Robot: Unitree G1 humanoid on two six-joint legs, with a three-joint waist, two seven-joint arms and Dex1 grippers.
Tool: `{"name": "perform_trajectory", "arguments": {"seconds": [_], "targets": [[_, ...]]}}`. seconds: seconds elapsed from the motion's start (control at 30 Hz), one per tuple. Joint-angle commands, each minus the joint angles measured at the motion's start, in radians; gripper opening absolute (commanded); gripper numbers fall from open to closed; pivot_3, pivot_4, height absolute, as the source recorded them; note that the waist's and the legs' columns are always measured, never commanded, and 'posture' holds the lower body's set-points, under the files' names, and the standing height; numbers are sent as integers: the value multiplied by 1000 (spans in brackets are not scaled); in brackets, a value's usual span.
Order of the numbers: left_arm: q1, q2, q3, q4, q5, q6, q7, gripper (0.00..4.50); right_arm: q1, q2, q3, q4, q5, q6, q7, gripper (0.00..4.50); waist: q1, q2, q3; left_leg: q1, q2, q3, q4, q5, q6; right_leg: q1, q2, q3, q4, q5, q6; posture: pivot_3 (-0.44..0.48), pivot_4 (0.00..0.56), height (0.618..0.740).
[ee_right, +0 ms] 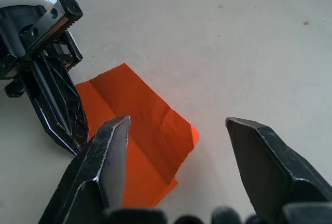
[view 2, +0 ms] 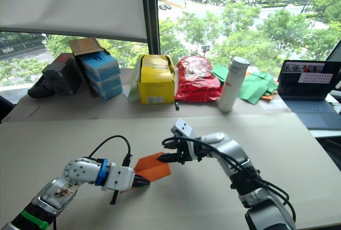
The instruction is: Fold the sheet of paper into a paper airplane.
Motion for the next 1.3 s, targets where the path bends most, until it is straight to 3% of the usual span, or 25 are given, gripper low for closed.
{"name": "perform_trajectory", "arguments": {"seconds": [0.03,0.27,0.37,0.6,1.03,1.3], "targets": [[-4,4,-1,-28,-4,-7,1,7,-22,18,-6,28,0,-58,28,3303,-1,0,0,0,0,0,0,0,0,0,0,0,0,0,0,0,150,740],[-1,13,7,-38,-12,2,-3,7,-6,27,-1,60,-14,-92,47,3303,-2,0,0,0,0,0,0,0,0,0,0,0,0,0,0,0,150,740],[1,18,8,-44,-16,10,-6,7,2,24,-1,57,-15,-101,55,2479,-4,0,0,0,0,0,0,0,-1,0,0,0,0,0,0,0,150,740],[-1,21,9,-55,-21,22,-8,7,16,15,3,41,-21,-104,62,25,-5,0,0,0,0,0,0,0,-1,0,0,0,0,0,0,0,150,740],[8,44,54,-36,-42,65,4,7,184,-2,-20,-187,-11,-113,-25,8,-4,0,0,0,0,0,0,0,-1,0,-1,0,0,0,0,0,150,740],[-24,86,93,47,-62,37,-29,7,282,-59,7,-293,-73,-251,-41,8,-4,0,0,0,0,-1,0,0,-1,0,-1,0,0,0,0,0,150,740]]}}
